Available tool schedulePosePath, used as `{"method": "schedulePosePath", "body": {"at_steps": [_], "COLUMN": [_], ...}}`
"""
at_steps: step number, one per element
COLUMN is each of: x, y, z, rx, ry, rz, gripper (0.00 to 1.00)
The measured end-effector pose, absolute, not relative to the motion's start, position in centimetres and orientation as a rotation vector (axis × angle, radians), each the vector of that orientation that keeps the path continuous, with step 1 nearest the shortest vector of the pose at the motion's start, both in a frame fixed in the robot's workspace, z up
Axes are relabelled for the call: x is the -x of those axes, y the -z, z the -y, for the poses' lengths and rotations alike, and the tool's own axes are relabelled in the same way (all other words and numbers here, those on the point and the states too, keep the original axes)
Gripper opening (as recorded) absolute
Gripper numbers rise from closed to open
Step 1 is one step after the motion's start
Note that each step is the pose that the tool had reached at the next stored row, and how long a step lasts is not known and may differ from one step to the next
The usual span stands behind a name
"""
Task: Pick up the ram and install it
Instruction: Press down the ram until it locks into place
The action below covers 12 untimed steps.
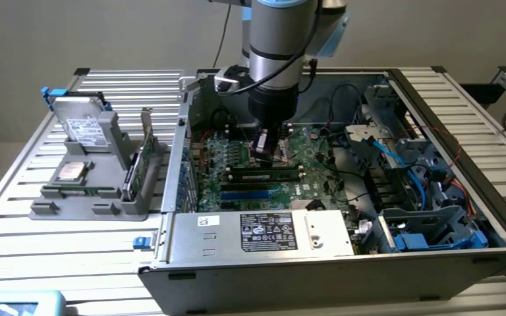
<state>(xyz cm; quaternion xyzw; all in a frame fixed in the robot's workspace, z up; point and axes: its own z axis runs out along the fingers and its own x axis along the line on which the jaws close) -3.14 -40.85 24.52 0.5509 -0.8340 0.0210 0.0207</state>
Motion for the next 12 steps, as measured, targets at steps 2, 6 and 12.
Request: {"method": "schedulePosePath", "body": {"at_steps": [2, 6, 12], "x": [3.14, 3.15, 3.15], "y": [-24.52, -24.52, -24.52], "z": [40.85, 40.85, 40.85], "rx": [-1.677, -1.613, -1.518], "ry": [-0.064, -0.063, -0.060], "rz": [2.606, 2.645, 2.699], "gripper": [0.11, 0.11, 0.11]}}
